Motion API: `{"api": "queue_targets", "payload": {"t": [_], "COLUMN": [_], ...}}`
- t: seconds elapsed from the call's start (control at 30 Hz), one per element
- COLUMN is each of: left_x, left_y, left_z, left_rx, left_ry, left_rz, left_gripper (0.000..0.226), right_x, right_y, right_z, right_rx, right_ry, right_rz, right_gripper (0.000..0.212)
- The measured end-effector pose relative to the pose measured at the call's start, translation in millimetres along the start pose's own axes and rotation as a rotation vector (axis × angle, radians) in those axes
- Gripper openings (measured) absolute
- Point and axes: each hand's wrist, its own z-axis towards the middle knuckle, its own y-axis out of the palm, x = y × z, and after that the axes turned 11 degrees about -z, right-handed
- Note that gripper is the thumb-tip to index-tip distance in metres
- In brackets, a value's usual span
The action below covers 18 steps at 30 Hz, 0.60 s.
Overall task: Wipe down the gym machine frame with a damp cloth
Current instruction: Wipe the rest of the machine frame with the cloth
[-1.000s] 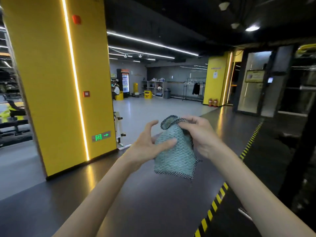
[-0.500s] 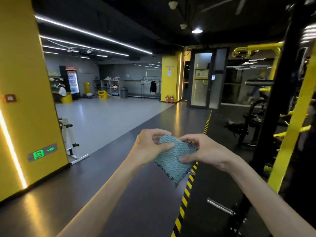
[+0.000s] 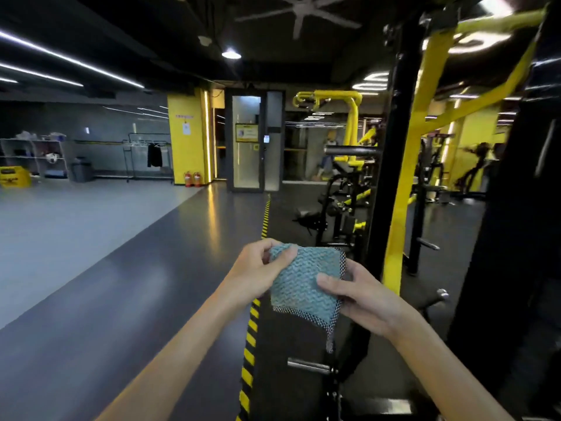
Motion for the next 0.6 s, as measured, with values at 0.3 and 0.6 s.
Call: {"api": "queue_targets", "payload": {"t": [0.3, 0.6], "left_x": [-31.4, -21.0], "left_y": [-1.2, 28.1], "left_z": [73.8, 89.9], "left_rx": [-0.445, -0.652], "left_ry": [0.076, 0.408], "left_rz": [-0.17, -0.105], "left_gripper": [0.01, 0.027], "right_x": [8.1, -10.8], "right_y": [13.5, 54.8], "right_z": [7.4, -21.5], "right_rx": [0.474, 0.907], "right_ry": [-0.034, -0.114], "right_rz": [0.048, 0.196], "right_gripper": [0.031, 0.056]}}
